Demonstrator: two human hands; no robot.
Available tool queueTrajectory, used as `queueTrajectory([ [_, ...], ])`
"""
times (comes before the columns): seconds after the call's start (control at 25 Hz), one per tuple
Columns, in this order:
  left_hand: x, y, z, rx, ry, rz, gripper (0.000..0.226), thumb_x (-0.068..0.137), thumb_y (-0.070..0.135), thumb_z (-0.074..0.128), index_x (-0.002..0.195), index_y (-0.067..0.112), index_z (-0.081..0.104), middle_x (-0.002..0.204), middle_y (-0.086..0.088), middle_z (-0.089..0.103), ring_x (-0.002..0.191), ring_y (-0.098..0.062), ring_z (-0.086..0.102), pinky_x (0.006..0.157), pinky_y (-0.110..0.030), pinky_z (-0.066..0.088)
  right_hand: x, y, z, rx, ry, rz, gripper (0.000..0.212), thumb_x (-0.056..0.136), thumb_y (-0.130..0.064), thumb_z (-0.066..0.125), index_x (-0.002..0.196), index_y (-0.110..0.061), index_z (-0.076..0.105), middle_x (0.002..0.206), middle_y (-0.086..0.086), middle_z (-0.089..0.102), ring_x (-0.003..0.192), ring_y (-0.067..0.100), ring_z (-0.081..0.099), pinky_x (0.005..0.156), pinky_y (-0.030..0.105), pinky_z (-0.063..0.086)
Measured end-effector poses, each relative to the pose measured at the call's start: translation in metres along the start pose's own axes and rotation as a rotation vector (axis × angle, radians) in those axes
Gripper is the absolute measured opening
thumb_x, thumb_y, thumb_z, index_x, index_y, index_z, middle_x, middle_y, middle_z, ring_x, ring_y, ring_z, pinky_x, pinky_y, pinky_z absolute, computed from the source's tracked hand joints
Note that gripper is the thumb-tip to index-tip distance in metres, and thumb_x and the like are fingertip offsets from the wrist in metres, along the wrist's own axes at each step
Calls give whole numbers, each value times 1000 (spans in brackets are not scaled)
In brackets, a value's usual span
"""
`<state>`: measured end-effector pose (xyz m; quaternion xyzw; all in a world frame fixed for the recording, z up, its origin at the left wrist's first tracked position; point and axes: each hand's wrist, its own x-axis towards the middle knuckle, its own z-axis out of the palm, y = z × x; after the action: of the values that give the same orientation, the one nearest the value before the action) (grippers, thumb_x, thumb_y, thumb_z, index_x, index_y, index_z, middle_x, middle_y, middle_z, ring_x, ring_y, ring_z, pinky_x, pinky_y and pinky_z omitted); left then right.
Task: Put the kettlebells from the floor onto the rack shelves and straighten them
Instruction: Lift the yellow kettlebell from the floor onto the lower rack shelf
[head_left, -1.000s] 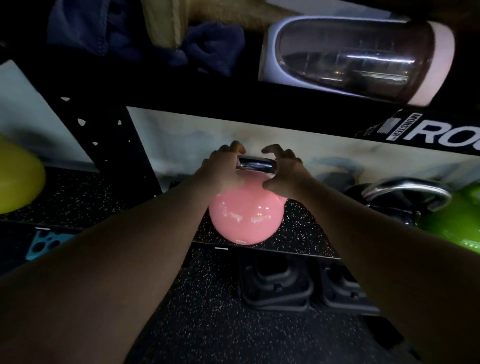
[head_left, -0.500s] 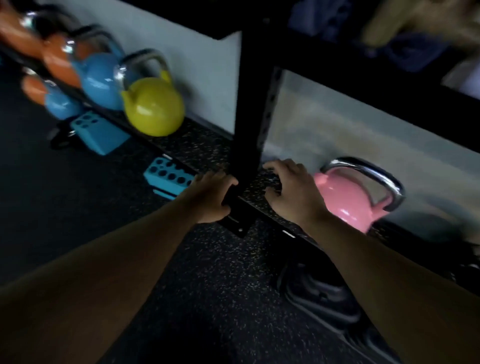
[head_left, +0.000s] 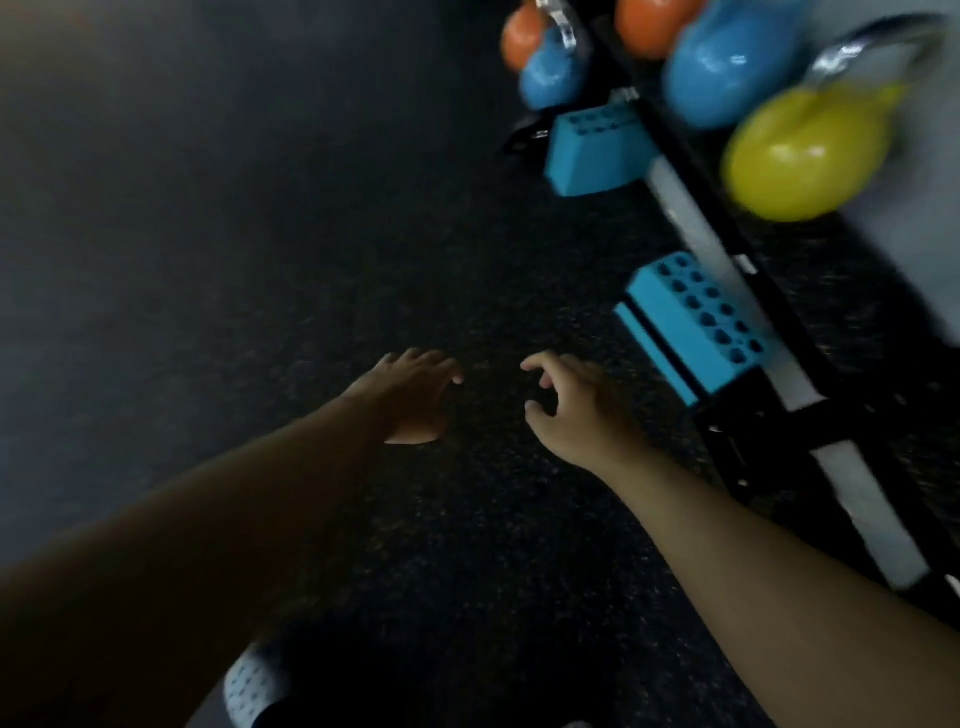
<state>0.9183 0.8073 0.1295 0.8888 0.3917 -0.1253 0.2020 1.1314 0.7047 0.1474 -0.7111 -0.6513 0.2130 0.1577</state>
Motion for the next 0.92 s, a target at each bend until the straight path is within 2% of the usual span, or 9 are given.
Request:
queueTrajectory([
  [0.28, -195, -229, 57, -155, 15, -392, 58, 83, 32, 64, 138, 31, 44, 144, -3, 47, 135, -28, 41, 106, -47, 37, 63, -216, 185, -14, -280, -223, 40, 85, -32, 64, 122, -35, 49, 99, -12, 51, 100, 14, 52, 85, 35, 49],
  [0.48, -297, -334, 117, -211, 9, -632, 61, 82, 41, 63, 138, 27, 44, 142, -5, 48, 132, -30, 43, 105, -48, 39, 70, -322, 309, -53, -461, -325, 38, 84, -35, 62, 121, -35, 50, 104, -8, 55, 102, 16, 51, 89, 40, 48],
  [0.6, -329, -374, 166, -220, -72, -710, 75, 74, 32, 69, 143, 25, 38, 145, -6, 45, 132, -30, 42, 106, -47, 40, 63, -355, 374, -81, -564, -371, 38, 81, -32, 61, 118, -32, 52, 106, -3, 56, 102, 22, 51, 88, 44, 47],
  [0.76, -336, -414, 223, -278, -120, -728, 79, 75, 37, 71, 144, 24, 36, 147, -6, 42, 133, -30, 41, 105, -47, 40, 70, -369, 452, -209, -650, -405, 49, 75, -23, 60, 123, -28, 49, 114, 4, 49, 105, 28, 47, 89, 44, 44],
  [0.84, -331, -428, 253, -351, -168, -711, 67, 74, 42, 72, 134, 25, 47, 140, -4, 49, 128, -28, 46, 102, -47, 42, 78, -370, 490, -264, -700, -433, 38, 78, -22, 61, 116, -21, 53, 114, 6, 50, 106, 29, 46, 87, 43, 44],
  [0.92, -328, -436, 280, -425, -189, -684, 34, 77, 43, 72, 103, 27, 59, 119, -2, 58, 108, -23, 54, 88, -41, 49, 87, -370, 516, -225, -745, -448, 12, 82, -19, 63, 87, -14, 54, 99, 10, 56, 97, 32, 53, 75, 37, 43],
])
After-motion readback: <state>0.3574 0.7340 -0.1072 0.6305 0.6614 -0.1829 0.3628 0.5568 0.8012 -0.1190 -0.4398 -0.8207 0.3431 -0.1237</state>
